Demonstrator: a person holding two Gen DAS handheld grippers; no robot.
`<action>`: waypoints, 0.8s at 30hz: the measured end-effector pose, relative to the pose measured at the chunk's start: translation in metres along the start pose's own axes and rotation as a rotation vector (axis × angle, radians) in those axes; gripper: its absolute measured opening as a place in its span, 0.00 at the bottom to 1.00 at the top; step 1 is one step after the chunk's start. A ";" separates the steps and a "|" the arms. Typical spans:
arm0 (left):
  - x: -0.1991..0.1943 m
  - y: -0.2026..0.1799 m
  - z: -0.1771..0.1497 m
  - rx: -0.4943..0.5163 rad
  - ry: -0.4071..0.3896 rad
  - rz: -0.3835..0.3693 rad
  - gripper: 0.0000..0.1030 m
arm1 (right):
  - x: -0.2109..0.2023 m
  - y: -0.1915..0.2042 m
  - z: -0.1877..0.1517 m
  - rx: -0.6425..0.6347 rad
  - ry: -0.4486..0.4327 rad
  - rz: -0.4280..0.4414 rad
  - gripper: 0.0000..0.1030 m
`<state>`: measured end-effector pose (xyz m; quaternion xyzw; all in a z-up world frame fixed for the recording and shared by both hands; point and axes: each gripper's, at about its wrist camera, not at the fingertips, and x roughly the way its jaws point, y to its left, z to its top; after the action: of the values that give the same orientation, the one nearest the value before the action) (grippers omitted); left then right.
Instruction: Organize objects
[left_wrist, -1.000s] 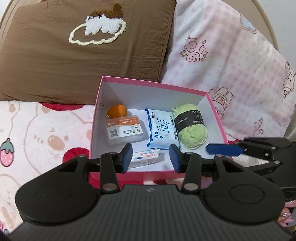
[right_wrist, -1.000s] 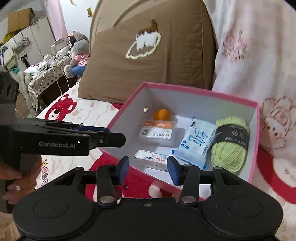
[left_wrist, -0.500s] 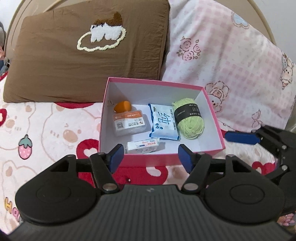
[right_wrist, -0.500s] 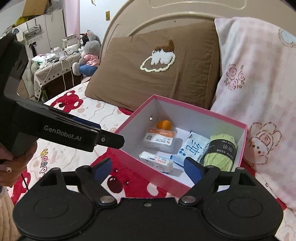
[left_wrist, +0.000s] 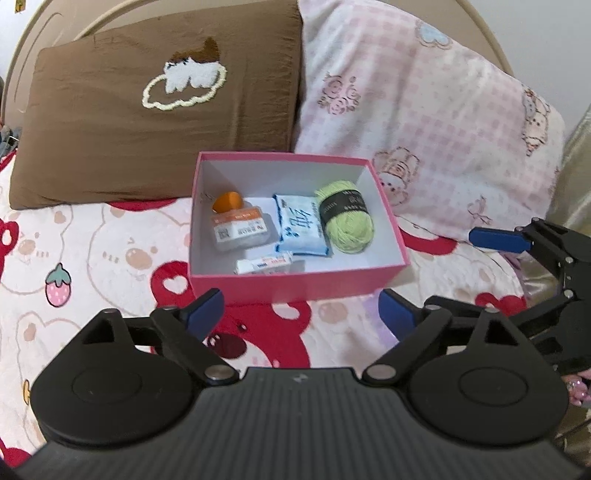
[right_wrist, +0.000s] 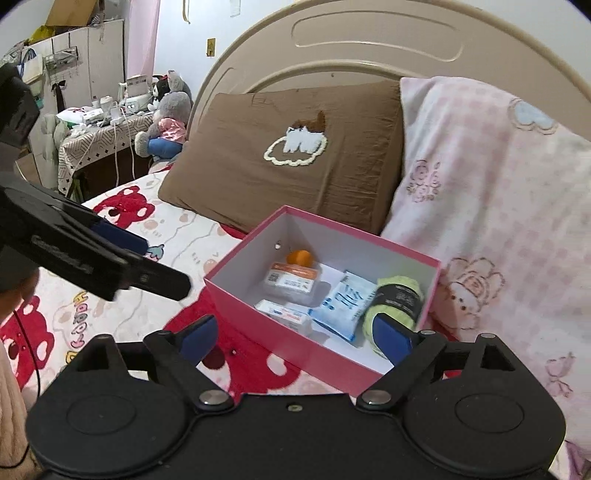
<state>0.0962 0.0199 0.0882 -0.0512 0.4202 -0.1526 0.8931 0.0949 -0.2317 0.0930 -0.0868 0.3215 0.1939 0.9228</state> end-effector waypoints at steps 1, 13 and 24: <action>-0.001 -0.002 -0.002 0.001 0.004 -0.005 0.91 | -0.003 -0.001 -0.002 -0.001 0.001 -0.008 0.90; 0.021 -0.028 -0.024 0.042 0.087 -0.062 0.93 | -0.026 -0.009 -0.042 0.000 0.042 -0.061 0.90; 0.049 -0.041 -0.043 0.016 0.102 -0.071 0.93 | -0.033 -0.008 -0.079 -0.047 -0.029 -0.045 0.90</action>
<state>0.0834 -0.0325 0.0338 -0.0513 0.4618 -0.1898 0.8649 0.0309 -0.2716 0.0526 -0.1127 0.3015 0.1819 0.9291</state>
